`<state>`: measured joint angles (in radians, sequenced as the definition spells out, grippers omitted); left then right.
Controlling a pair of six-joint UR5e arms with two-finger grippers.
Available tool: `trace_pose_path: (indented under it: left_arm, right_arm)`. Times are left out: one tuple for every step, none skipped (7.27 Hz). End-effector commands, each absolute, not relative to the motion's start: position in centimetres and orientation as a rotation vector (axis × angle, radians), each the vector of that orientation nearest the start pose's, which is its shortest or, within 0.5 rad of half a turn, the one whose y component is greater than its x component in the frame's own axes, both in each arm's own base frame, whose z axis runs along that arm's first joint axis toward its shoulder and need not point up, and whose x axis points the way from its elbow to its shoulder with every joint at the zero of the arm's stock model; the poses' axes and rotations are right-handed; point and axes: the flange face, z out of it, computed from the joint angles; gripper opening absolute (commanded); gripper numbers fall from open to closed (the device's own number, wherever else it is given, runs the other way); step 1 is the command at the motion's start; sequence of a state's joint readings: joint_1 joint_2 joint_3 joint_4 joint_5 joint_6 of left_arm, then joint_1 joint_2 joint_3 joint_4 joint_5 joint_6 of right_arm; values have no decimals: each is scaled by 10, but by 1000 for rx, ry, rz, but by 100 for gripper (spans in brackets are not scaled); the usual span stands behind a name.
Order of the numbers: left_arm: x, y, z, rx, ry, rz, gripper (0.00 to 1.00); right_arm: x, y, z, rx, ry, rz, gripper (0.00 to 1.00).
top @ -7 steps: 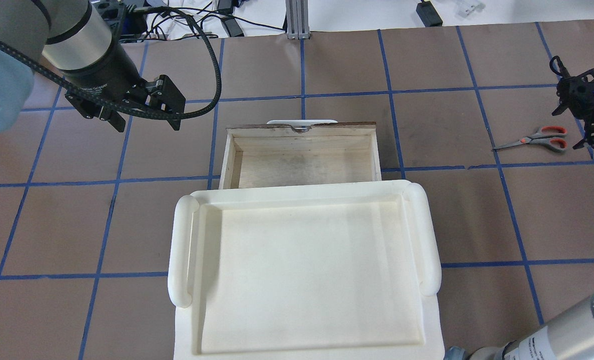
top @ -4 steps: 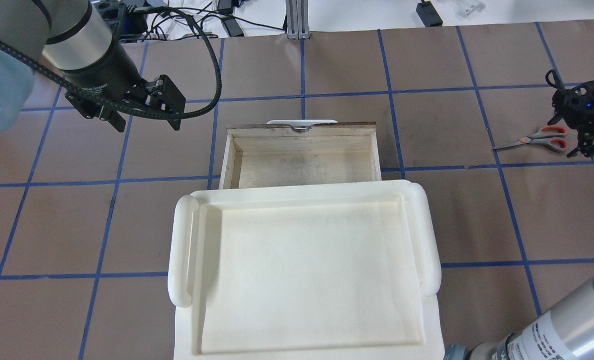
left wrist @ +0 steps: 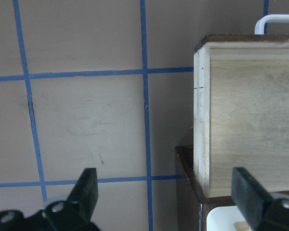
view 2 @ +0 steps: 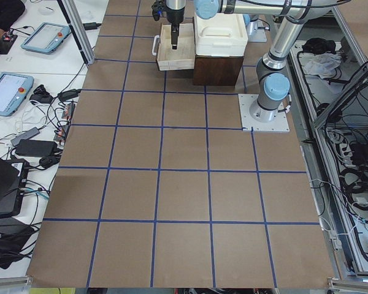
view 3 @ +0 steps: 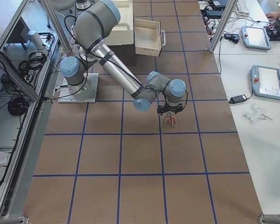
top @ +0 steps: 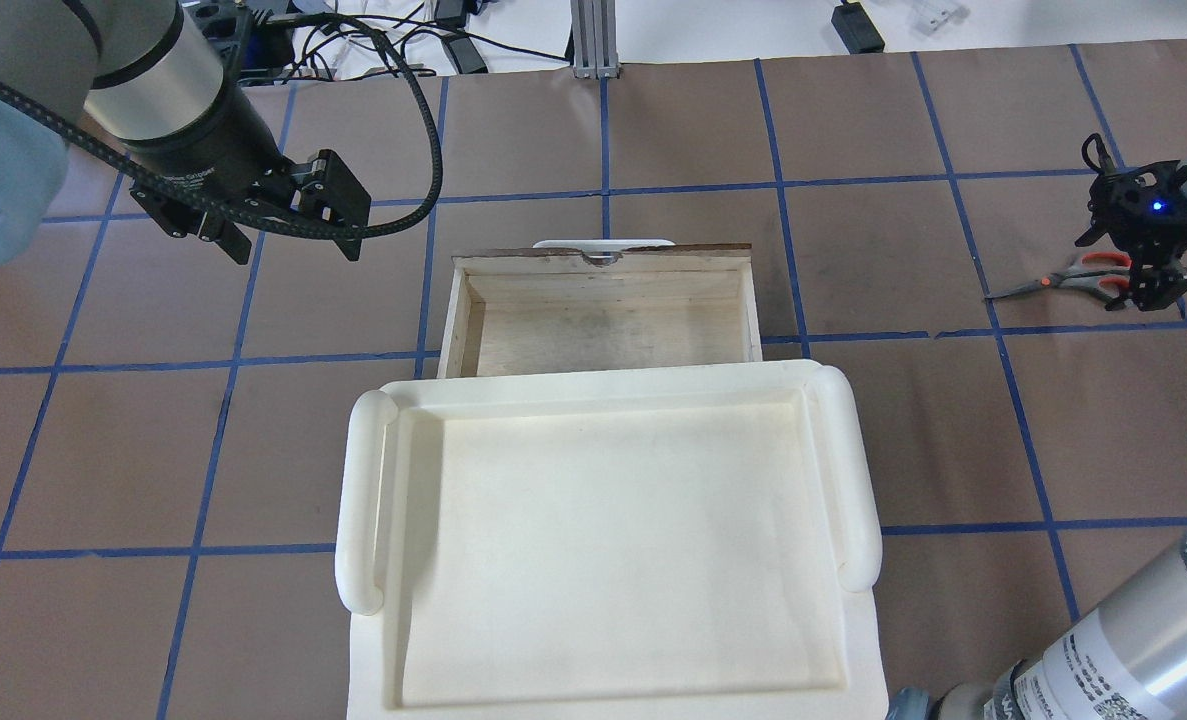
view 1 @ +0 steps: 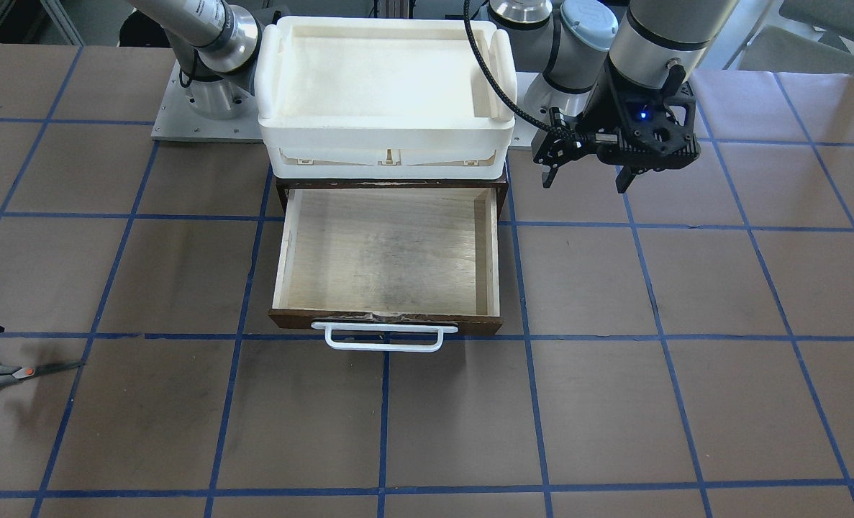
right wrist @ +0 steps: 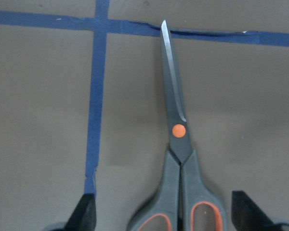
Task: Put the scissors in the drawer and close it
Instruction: 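Lower the right gripper over the scissors and align with the handles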
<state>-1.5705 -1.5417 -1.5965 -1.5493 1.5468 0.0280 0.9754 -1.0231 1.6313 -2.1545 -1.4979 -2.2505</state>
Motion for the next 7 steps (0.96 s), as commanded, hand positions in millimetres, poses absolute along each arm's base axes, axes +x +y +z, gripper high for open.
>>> trace_pose_path:
  left_arm:
    - [-135,-482,492,42,3164,-42,100]
    - [-135,-482,492,42,3165,-42,100]
    - [-135,-482,492,42,3165,-42,100]
    - [-135,-482,492,42,3165,-42,100]
    - [-136,-482,492,42,3165,-42,100]
    - [-135,-483,491,42,3165,-39,100]
    - [-135,-482,492,42,3165,-42,100]
  right_arm:
    - [-239,-612,194,-2257,2122,-112,99]
    - [-239,-612,189,-2253,2118,-110,99]
    - [-239,-612,185,-2248,2114,-109,99]
    - [-235,-613,184,-2242,2119,-110,99]
    - [-226,-618,185,-2247,2120,-106,99]
    - [-223,-621,183,-2267,2114,-107,99]
    - [-224,-621,180,-2273,2113,-96,98]
